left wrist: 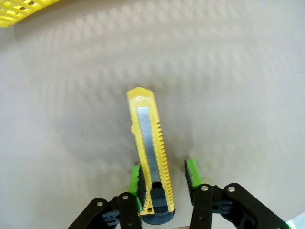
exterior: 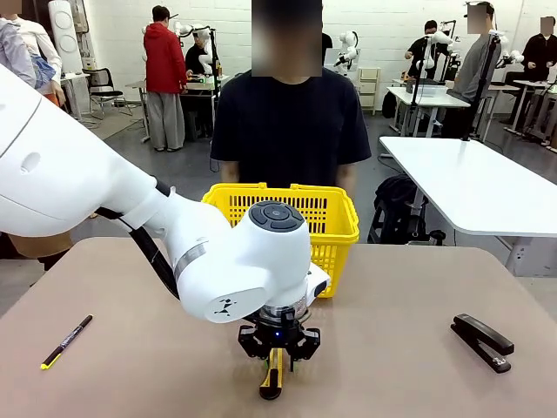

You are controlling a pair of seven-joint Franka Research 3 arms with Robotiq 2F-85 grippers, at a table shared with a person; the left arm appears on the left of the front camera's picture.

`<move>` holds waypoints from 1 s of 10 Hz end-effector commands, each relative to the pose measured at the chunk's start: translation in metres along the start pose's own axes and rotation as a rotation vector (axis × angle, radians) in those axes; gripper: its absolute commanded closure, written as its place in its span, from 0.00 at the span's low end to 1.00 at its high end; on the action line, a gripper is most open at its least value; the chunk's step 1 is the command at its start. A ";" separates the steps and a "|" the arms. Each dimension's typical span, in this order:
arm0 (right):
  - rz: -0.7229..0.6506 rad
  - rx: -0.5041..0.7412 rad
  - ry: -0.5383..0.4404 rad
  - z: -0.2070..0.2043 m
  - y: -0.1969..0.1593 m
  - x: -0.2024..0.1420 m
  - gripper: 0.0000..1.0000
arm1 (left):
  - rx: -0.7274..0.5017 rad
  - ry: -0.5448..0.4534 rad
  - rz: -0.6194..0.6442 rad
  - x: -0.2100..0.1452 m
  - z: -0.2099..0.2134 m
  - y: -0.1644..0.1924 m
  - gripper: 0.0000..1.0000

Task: Place the items the person wants into the basket.
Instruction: Pick up the item the person points to and place it in the Market Basket.

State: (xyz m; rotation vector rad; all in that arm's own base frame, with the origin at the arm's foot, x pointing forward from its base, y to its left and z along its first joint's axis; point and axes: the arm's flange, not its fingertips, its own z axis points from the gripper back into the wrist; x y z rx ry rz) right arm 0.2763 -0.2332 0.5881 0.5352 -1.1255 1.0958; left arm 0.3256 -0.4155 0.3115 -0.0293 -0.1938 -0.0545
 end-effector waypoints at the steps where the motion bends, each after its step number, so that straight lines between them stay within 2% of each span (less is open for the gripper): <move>1: 0.016 -0.004 -0.023 0.000 -0.001 -0.001 0.00 | -0.025 -0.017 -0.001 -0.004 -0.008 0.000 0.90; 2: 0.016 -0.004 -0.023 0.000 -0.001 -0.001 0.00 | -0.025 -0.013 -0.003 -0.004 -0.008 0.000 0.99; 8: 0.016 -0.004 -0.023 0.000 -0.001 -0.001 0.00 | -0.038 -0.011 -0.015 -0.005 -0.002 0.001 1.00; 9: 0.016 -0.004 -0.023 0.000 -0.001 -0.001 0.00 | -0.022 -0.009 -0.020 -0.003 0.015 -0.002 1.00; 10: 0.016 -0.004 -0.023 0.000 -0.001 -0.001 0.00 | -0.010 -0.010 -0.070 -0.009 0.050 -0.003 1.00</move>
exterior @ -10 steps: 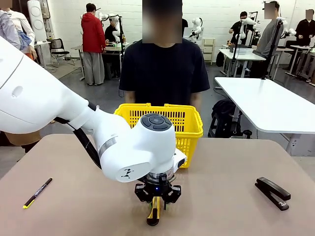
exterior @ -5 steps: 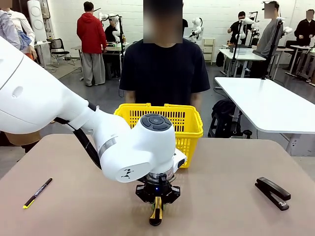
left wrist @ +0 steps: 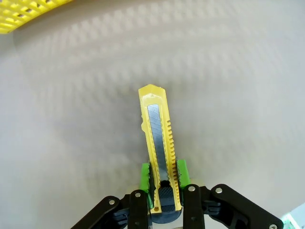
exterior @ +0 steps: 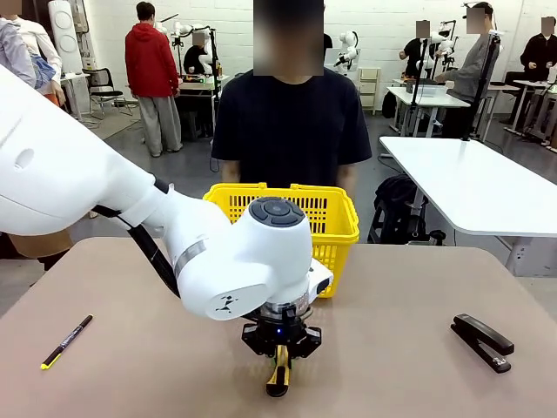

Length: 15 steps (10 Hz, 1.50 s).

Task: Place the items the person wants into the basket.
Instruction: Pick up the item the person points to and place it in the Market Basket.

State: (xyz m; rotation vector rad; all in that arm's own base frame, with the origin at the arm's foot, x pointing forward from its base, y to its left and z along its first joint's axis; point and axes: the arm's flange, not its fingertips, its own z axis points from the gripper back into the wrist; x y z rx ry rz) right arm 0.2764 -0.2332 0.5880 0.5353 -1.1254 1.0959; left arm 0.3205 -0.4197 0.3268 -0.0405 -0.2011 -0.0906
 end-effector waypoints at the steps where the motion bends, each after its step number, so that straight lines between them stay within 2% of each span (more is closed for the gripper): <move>1: 0.016 -0.004 -0.023 0.001 -0.001 0.000 0.00 | 0.010 -0.043 -0.083 -0.015 0.086 -0.005 1.00; 3: 0.016 -0.004 -0.023 0.001 -0.001 0.000 0.00 | 0.037 -0.094 -0.181 -0.030 0.170 -0.015 1.00; 6: 0.016 -0.004 -0.023 0.001 -0.001 0.000 0.00 | 0.074 -0.090 -0.189 -0.039 0.245 -0.021 1.00; 9: 0.016 -0.004 -0.023 0.001 -0.001 0.000 0.00 | 0.081 -0.085 -0.172 -0.048 0.262 -0.020 1.00; 10: 0.016 -0.004 -0.023 0.001 -0.001 0.000 0.00 | 0.106 -0.078 -0.110 -0.052 0.260 -0.020 1.00; 11: 0.016 -0.004 -0.023 0.001 -0.001 0.000 0.00 | 0.091 -0.115 -0.175 -0.046 0.266 -0.020 1.00; 15: 0.016 -0.004 -0.023 0.001 -0.001 0.000 0.00 | 0.091 -0.115 -0.175 -0.046 0.266 -0.020 1.00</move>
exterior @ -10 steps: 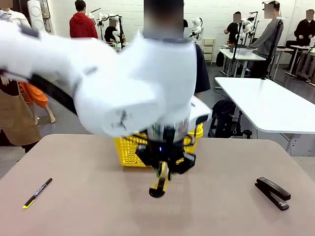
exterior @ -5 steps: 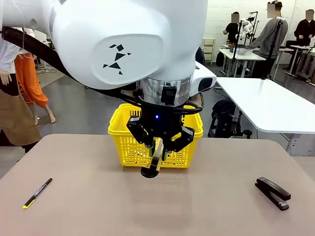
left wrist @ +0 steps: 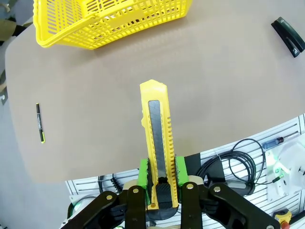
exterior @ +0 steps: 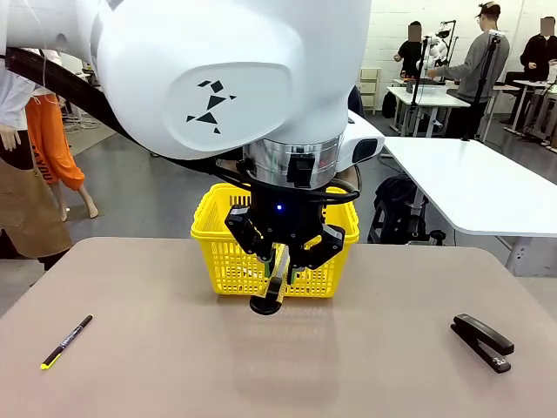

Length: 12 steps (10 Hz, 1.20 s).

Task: Place the items the person wants into the basket.
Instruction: Pick up the item the person points to and place it in the Market Basket.

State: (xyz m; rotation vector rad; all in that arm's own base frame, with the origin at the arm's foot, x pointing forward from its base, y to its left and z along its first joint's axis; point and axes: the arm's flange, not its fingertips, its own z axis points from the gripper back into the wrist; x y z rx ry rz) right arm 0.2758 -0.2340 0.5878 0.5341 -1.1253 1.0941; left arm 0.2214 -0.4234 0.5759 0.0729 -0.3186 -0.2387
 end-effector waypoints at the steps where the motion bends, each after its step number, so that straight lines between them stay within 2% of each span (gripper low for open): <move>1: 0.017 -0.002 -0.023 0.000 -0.002 0.000 0.00 | -0.001 0.001 0.000 0.000 0.000 0.000 0.74; 3: 0.017 -0.002 -0.023 0.000 -0.002 0.000 0.00 | -0.157 0.071 -0.180 0.050 0.006 0.044 0.74; 4: 0.017 -0.002 -0.023 0.000 -0.002 0.000 0.00 | -0.154 0.082 -0.265 0.070 0.003 0.062 0.74; 6: 0.017 -0.002 -0.023 0.000 -0.002 0.000 0.00 | -0.059 0.094 -0.432 0.096 -0.009 0.095 0.74; 8: 0.017 -0.002 -0.023 0.000 -0.002 0.000 0.00 | 0.020 0.073 -0.519 0.115 -0.030 0.115 0.74; 10: 0.017 -0.002 -0.023 0.000 -0.002 0.000 0.00 | -0.004 -0.004 -0.566 0.138 -0.049 0.127 0.74; 12: 0.017 -0.002 -0.023 0.000 -0.002 0.000 0.00 | -0.025 -0.031 -0.620 0.153 -0.064 0.130 0.74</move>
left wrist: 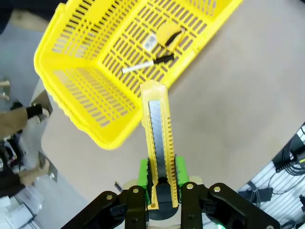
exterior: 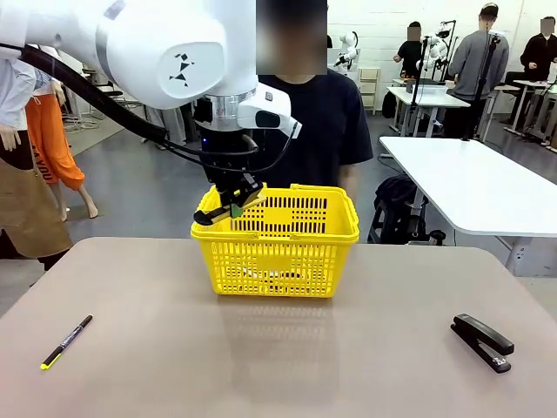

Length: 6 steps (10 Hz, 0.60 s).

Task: Place the items the person wants into the basket.
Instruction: Pick up the item the person points to and place it in the Market Basket.

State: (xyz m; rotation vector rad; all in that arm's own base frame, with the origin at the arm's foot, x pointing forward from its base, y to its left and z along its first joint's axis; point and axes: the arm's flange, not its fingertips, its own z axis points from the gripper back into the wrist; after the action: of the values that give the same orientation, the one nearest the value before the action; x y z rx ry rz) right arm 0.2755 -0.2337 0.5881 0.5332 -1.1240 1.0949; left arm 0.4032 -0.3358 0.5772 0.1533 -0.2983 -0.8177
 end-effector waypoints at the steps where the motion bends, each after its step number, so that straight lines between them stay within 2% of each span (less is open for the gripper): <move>1: 0.017 -0.003 -0.025 0.000 -0.002 0.000 0.00 | -0.019 -0.019 -0.040 0.009 -0.010 0.014 0.74; 2: 0.017 -0.003 -0.025 0.000 -0.002 0.000 0.00 | -0.043 -0.020 -0.010 0.016 -0.013 0.021 0.74; 3: 0.017 -0.003 -0.025 0.000 -0.002 0.000 0.00 | -0.070 -0.031 0.101 0.021 -0.010 0.024 0.74; 4: 0.017 -0.003 -0.025 0.000 -0.002 0.000 0.00 | -0.017 -0.015 -0.008 0.011 -0.015 0.010 0.74; 6: 0.017 -0.003 -0.025 0.000 -0.002 0.000 0.00 | -0.017 -0.015 -0.008 0.011 -0.015 0.010 0.74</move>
State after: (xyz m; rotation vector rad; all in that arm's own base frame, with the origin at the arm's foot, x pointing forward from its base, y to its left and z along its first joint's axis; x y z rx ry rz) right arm 0.2755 -0.2337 0.5880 0.5332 -1.1239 1.0950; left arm 0.4277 -0.3405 0.5681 0.1120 -0.3018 -0.8137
